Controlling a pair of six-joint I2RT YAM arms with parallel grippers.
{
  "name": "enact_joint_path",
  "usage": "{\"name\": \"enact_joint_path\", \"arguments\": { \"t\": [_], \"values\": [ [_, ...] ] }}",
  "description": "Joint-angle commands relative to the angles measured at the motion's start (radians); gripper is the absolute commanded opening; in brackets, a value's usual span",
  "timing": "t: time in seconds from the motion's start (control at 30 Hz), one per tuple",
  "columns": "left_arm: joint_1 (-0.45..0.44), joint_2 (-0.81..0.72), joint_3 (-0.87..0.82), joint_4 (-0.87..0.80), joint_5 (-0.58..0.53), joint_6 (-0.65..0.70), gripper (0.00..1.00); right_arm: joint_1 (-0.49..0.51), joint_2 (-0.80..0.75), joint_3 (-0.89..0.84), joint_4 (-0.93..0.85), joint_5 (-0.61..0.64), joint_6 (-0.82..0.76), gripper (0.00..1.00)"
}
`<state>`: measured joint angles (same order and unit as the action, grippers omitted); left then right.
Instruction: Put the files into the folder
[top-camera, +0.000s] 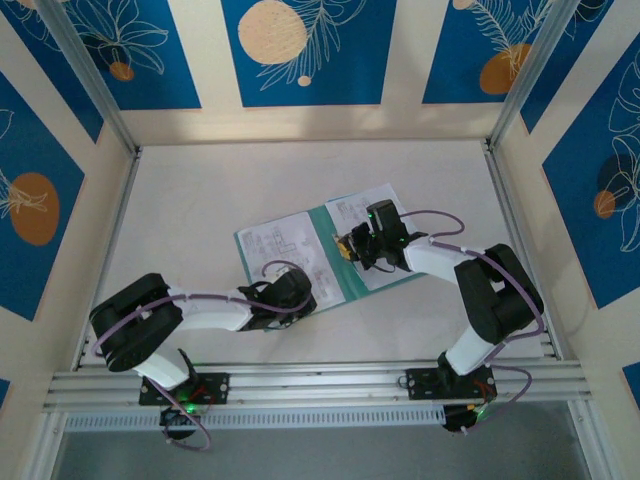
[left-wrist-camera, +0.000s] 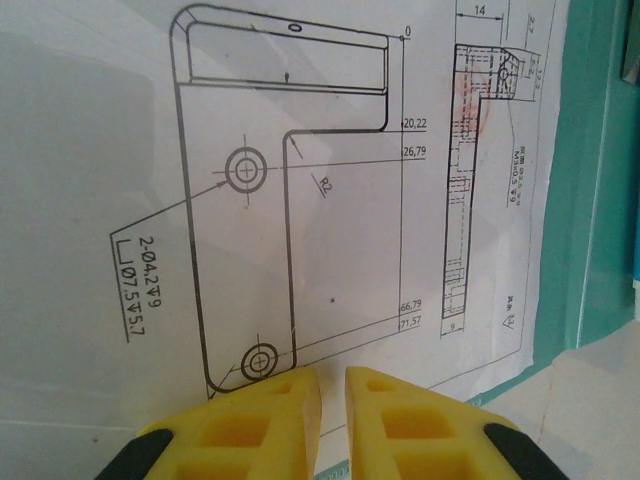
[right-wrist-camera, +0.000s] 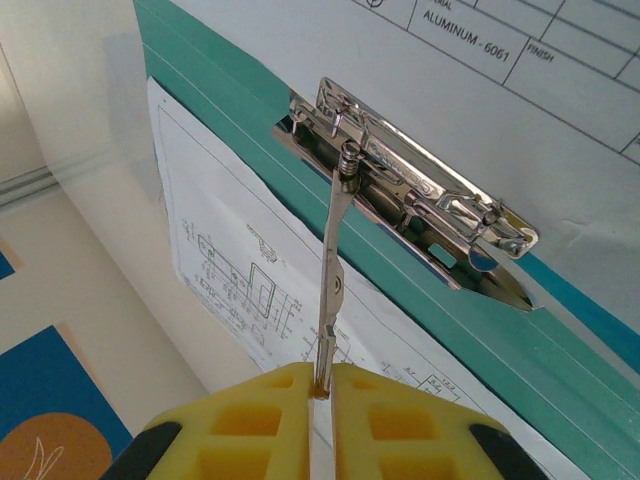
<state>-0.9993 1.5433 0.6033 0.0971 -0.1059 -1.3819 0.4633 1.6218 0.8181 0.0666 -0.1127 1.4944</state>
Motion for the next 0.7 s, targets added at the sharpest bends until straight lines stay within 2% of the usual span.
{"name": "enact_joint_path", "arguments": {
  "t": [0.0,0.3,0.67],
  "values": [
    [-0.012,0.014,-0.028,-0.097,0.014,-0.004,0.16,-0.002,0.010,0.012,-0.012,-0.007,0.008,0.14],
    [-0.010,0.014,-0.028,-0.100,0.011,-0.004,0.16,-0.001,0.010,0.010,-0.024,0.002,0.007,0.09],
    [-0.011,0.002,-0.046,-0.090,0.004,-0.026,0.16,-0.027,0.010,-0.027,-0.130,0.016,-0.068,0.00]
  ]
}}
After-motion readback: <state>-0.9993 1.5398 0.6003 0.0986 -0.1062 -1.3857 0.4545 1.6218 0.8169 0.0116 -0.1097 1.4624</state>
